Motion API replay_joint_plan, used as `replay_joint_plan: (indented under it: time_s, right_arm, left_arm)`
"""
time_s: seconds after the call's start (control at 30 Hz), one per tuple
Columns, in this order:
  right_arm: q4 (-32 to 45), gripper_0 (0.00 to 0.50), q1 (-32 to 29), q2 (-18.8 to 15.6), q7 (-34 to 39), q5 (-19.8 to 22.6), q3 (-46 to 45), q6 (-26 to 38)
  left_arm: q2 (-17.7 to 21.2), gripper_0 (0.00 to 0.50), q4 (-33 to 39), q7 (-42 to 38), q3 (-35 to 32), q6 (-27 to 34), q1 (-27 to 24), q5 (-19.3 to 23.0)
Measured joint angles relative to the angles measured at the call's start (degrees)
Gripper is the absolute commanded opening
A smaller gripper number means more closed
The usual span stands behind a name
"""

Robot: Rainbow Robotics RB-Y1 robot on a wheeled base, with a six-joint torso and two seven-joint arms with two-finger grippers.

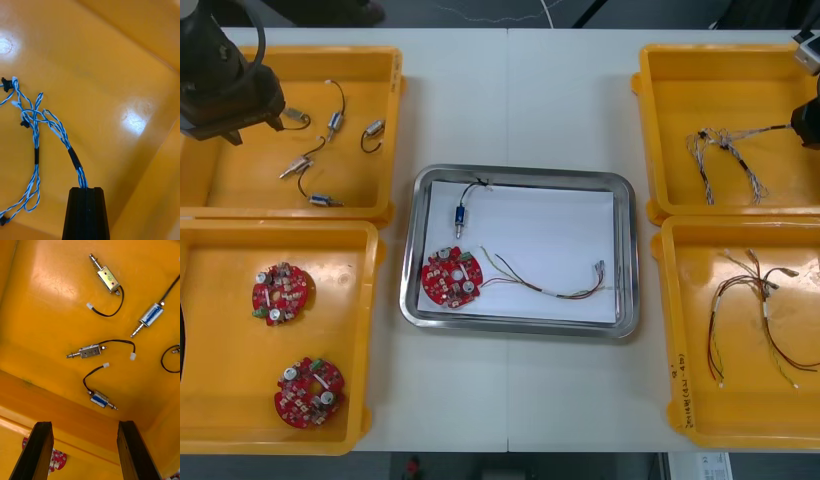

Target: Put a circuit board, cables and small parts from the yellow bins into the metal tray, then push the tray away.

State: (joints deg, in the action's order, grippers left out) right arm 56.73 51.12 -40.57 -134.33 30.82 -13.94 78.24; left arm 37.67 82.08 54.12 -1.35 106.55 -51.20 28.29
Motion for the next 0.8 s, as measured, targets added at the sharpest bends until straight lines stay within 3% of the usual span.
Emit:
replay_joint_plan:
  time_s: [0.3, 0.67, 0.8]
  right_arm:
    - [9.34, 0.0, -0.07, 0.0, 1.09, -1.27, -0.51, 13.23]
    - [23.2, 0.0, -0.21, 0.93, 2.87, -1.29, -2.44, 29.68]
    - [28.62, 0.0, -0.3, 2.26, 2.97, -1.41, -3.15, 31.33]
  left_arm:
    - [0.0, 0.5, -7.26, 0.0, -0.13, -7.02, -0.32, -0.13]
    - [-0.02, 0.5, -18.51, 0.0, -0.07, -15.35, -4.56, -0.12]
    - [-0.04, 0.5, -22.28, 0.0, 0.5, -19.01, -6.04, -0.18]
